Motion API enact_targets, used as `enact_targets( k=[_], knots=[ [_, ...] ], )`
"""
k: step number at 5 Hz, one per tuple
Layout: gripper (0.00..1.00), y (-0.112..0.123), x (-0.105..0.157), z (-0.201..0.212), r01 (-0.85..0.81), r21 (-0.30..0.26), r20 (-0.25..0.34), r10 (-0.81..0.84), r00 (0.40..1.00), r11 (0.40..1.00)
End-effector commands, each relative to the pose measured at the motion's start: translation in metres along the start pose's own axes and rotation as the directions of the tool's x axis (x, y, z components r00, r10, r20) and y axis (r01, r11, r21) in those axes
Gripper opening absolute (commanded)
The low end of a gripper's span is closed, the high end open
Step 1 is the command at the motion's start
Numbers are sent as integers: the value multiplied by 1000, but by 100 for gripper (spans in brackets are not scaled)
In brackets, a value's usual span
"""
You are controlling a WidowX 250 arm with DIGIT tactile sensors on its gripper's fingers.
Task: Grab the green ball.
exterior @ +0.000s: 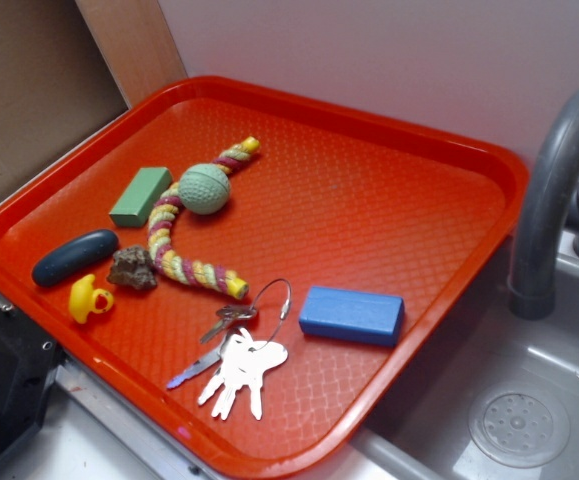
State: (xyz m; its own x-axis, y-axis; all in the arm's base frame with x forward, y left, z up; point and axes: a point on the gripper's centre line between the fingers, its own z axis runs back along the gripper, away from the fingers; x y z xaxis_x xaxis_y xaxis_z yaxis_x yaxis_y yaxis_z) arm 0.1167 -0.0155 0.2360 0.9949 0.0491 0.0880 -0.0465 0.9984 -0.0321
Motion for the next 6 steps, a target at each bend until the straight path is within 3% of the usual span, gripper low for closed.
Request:
enact_targets(
  k=[1, 2, 3, 4, 5, 6],
  knots=[
    [100, 0, 0, 0, 0, 0, 0, 0, 1000, 1000],
    [100, 13, 35, -37, 108, 67, 67, -112, 991, 992],
    [100, 29, 66, -75, 196, 139, 91, -210, 973, 971],
    [100, 39, 90, -115, 307, 133, 103, -321, 942, 942],
    [100, 35, 110, -155, 419, 118, 105, -430, 896, 901],
    [100, 16, 114, -188, 506, 76, 120, -511, 851, 859]
  ],
)
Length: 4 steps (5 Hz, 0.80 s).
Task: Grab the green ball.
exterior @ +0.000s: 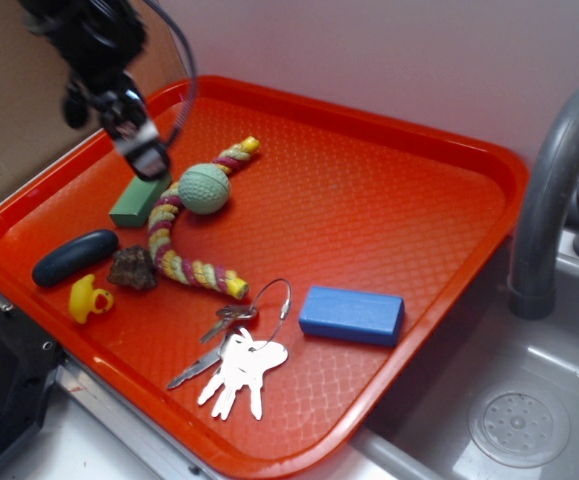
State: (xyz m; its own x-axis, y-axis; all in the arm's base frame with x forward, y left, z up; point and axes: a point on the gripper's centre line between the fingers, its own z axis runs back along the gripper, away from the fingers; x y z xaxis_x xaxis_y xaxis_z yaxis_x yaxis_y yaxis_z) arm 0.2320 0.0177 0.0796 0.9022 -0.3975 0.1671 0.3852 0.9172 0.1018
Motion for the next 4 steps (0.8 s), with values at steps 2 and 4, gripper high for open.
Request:
enact_targets(
  k=[2, 4],
  knots=[
    [0, -37, 27, -48, 90, -28, 74, -88, 993, 996],
    [0, -23, 25, -25, 47, -7, 51, -46, 998, 999]
  ],
)
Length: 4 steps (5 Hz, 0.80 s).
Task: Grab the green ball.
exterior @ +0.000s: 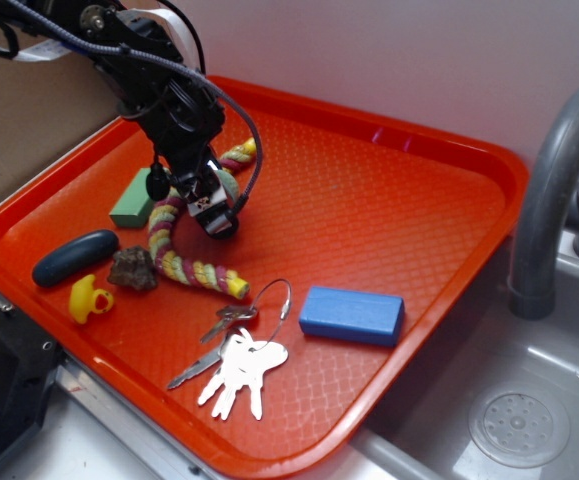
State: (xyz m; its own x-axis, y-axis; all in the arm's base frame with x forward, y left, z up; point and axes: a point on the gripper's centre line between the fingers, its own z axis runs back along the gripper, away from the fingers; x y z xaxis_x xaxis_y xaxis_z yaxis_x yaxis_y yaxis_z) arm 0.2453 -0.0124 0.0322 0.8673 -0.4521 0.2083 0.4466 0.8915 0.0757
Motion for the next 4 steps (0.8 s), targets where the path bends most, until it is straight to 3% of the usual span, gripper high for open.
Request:
enact_targets(
  k=[1, 2, 3, 4],
  knots=[
    [0, 23, 2, 61, -148, 49, -66, 151, 986, 988],
    [0, 47, -22, 113, -402, 8, -172, 397, 902, 916],
    [0, 40, -34, 168, -603, 97, -151, 610, 778, 792],
    [0, 35, -24, 215, -648, 129, -153, 661, 735, 751]
  ],
)
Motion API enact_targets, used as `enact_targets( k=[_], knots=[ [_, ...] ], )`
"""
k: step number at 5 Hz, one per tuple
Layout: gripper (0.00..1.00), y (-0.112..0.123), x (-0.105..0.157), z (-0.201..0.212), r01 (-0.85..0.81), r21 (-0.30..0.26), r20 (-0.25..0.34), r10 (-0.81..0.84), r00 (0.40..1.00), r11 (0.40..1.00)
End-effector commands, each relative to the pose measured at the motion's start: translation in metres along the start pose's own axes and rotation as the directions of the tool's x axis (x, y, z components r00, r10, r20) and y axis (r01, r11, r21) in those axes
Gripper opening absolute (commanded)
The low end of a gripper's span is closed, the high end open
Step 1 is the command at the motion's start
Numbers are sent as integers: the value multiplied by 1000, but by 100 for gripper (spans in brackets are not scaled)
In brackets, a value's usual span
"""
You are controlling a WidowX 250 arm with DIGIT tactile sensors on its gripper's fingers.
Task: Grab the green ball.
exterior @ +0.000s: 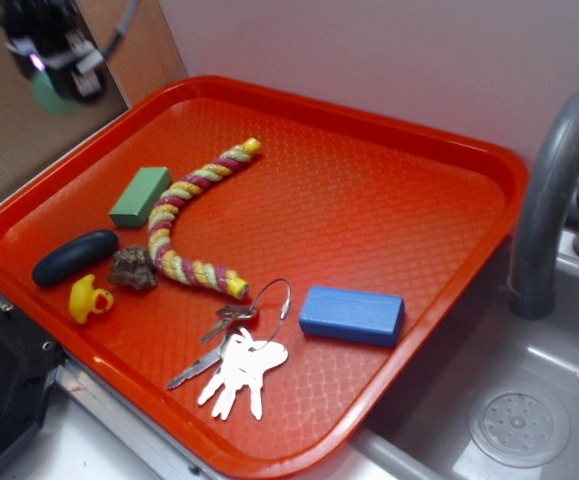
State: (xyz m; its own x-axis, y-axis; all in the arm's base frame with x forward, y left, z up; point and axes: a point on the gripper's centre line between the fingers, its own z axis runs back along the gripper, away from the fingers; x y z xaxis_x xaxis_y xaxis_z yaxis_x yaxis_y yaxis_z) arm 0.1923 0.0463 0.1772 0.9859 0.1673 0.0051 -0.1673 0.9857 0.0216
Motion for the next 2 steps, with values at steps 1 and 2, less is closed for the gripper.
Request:
enact_targets(
  k=[1, 2],
  knots=[
    [0, -13, -4, 59, -100, 31, 50, 98, 994, 995],
    [0, -18, 2, 44, -132, 82, 57, 128, 990, 988]
  ],
)
